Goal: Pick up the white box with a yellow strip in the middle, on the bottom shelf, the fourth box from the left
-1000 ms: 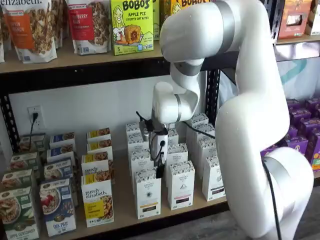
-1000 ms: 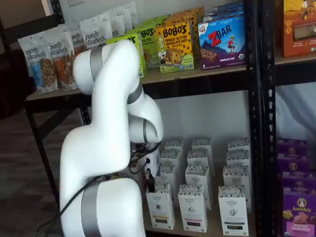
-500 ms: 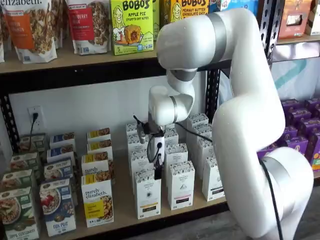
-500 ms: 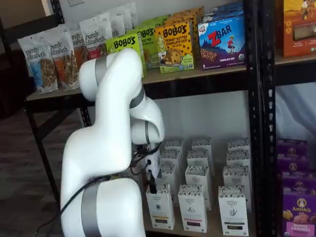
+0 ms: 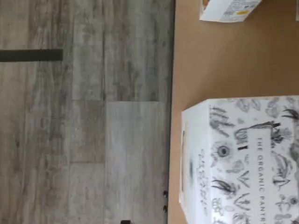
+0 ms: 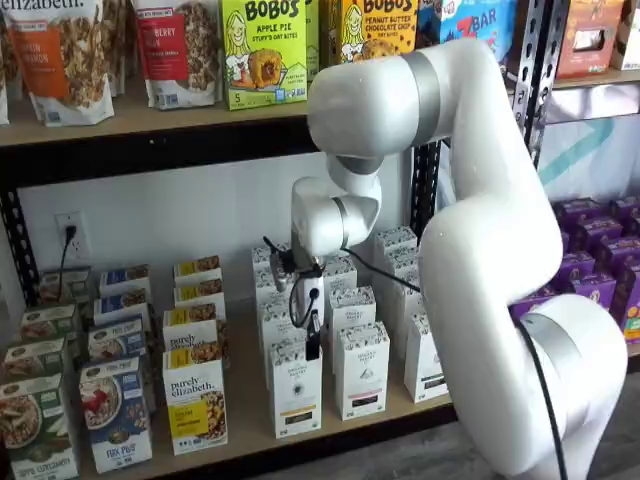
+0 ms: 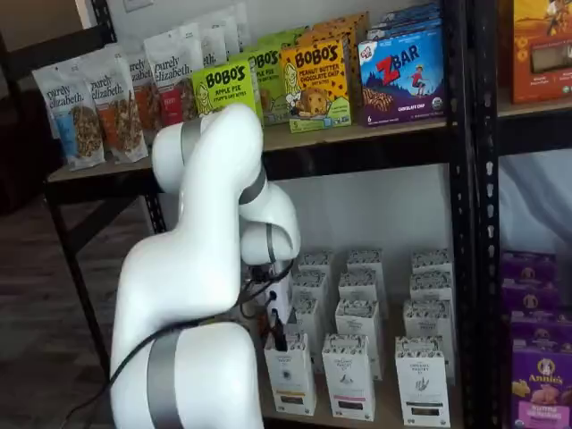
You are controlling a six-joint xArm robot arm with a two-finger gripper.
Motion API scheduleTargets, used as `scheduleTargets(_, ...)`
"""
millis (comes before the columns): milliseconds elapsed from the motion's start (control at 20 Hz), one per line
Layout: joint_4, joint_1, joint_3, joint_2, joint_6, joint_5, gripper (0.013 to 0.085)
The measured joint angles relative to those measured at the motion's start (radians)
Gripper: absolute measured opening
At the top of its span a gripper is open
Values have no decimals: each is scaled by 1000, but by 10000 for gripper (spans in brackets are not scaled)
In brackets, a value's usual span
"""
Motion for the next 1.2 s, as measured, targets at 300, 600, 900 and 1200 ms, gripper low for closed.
scheduleTargets(300, -24, -5, -72, 58, 16, 16, 850)
scheduleTargets(600, -22, -8, -121, 107, 11, 14, 850)
scheduleTargets(900, -42, -12, -178, 153, 24, 27, 850)
scheduleTargets(1200, -50, -14, -211, 187, 30, 26, 850)
